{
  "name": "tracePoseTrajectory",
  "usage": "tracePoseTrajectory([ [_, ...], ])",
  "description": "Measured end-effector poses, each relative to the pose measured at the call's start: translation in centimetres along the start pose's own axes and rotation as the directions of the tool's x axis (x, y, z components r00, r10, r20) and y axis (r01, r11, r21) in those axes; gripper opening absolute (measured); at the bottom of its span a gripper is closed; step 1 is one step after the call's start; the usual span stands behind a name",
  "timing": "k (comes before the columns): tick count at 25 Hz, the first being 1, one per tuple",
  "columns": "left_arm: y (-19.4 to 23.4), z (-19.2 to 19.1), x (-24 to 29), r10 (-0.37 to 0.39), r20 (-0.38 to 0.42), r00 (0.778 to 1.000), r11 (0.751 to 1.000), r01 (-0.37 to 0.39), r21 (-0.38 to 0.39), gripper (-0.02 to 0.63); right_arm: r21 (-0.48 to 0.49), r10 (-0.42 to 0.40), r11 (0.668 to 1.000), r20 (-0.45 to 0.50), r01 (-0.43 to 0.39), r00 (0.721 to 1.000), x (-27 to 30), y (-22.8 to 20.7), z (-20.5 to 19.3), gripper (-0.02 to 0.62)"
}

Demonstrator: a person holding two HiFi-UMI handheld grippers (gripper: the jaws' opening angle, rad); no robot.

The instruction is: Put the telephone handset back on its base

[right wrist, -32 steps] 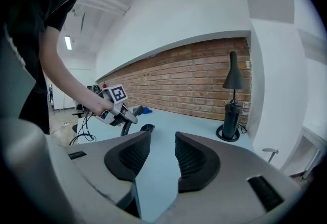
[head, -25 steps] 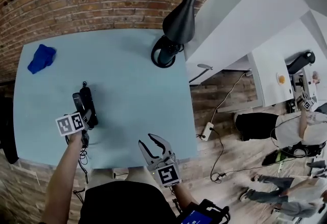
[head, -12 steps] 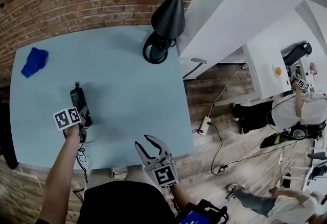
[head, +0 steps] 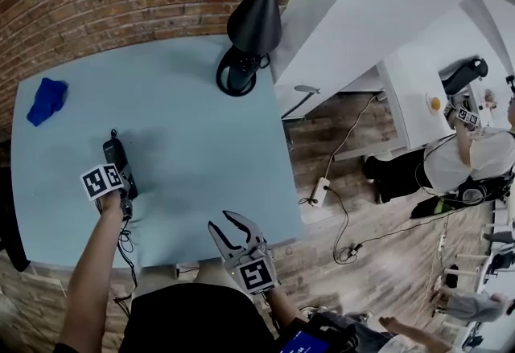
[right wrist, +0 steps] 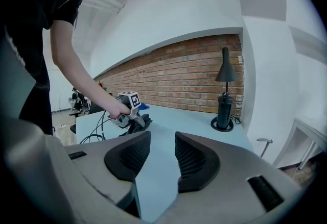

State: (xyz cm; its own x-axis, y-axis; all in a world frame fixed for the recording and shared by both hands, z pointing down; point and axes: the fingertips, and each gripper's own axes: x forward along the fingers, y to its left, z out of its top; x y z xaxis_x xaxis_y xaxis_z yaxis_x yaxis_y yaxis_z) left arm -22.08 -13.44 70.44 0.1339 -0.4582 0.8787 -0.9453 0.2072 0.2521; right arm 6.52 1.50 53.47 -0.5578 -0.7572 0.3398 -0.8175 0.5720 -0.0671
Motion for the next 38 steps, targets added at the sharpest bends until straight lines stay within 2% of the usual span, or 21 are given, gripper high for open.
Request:
tracePoseTrajectory([
  [7,0.4,0.1,0.5,0.052,-0.028,0.998,0.999,-0.052,0.011,0.276,-0.009,0.006,1.0,0.005,-0.006,1.0,0.3,0.0,0.0,0.161],
  [9,0.4,0.1,0.7,0.062,-0.039,0.997,0.997,-0.06,0.039,0.279,-0.012,0.009,1.0,0.006,-0.009,1.0,0.4,0.0,-0.1,0.161],
  [12,0.0,-0.3,1.0,0.056,-0.049,0.997,0.994,-0.051,0.092,0.291,-0.001,0.011,1.0,0.002,-0.011,1.0,0.5,-0.1,-0.1,0.161],
  [16,-0.5,-0.8,0.7,0.029,-0.028,0.999,0.992,-0.026,0.124,0.305,-0.012,0.017,1.0,0.002,-0.017,1.0,0.5,-0.3,0.1,0.161],
  [21,0.2,-0.1,-1.5,-0.037,0.075,0.997,0.987,0.025,0.157,0.332,-0.026,0.038,0.999,-0.001,-0.038,0.999,1.6,-0.2,0.6,0.161],
  [26,3.0,-0.4,-5.5,-0.105,0.205,0.973,0.991,0.087,0.097,0.333,-0.079,0.114,0.991,0.045,-0.11,0.993,3.9,0.9,2.6,0.161],
  [29,3.5,-0.7,-8.3,-0.168,0.299,0.94,0.986,0.155,0.065,0.292,-0.109,0.169,0.981,0.073,-0.161,0.983,5.7,1.6,4.8,0.161],
  [31,3.7,-0.3,-11.1,-0.21,0.378,0.902,0.978,0.19,0.089,0.206,-0.116,0.209,0.973,0.1,-0.198,0.973,7.0,2.7,6.7,0.161],
  [33,3.5,1.1,-14.4,-0.26,0.466,0.846,0.965,0.212,0.154,0.132,-0.141,0.257,0.961,0.133,-0.238,0.957,8.3,4.0,8.9,0.161],
  [35,2.8,2.9,-17.9,-0.304,0.538,0.786,0.949,0.2,0.245,0.072,-0.175,0.302,0.946,0.17,-0.273,0.938,9.7,5.0,11.3,0.161],
  [38,1.2,5.6,-23.3,-0.378,0.613,0.694,0.911,0.161,0.38,0.031,-0.192,0.346,0.933,0.239,-0.306,0.907,11.2,6.3,15.5,0.152],
])
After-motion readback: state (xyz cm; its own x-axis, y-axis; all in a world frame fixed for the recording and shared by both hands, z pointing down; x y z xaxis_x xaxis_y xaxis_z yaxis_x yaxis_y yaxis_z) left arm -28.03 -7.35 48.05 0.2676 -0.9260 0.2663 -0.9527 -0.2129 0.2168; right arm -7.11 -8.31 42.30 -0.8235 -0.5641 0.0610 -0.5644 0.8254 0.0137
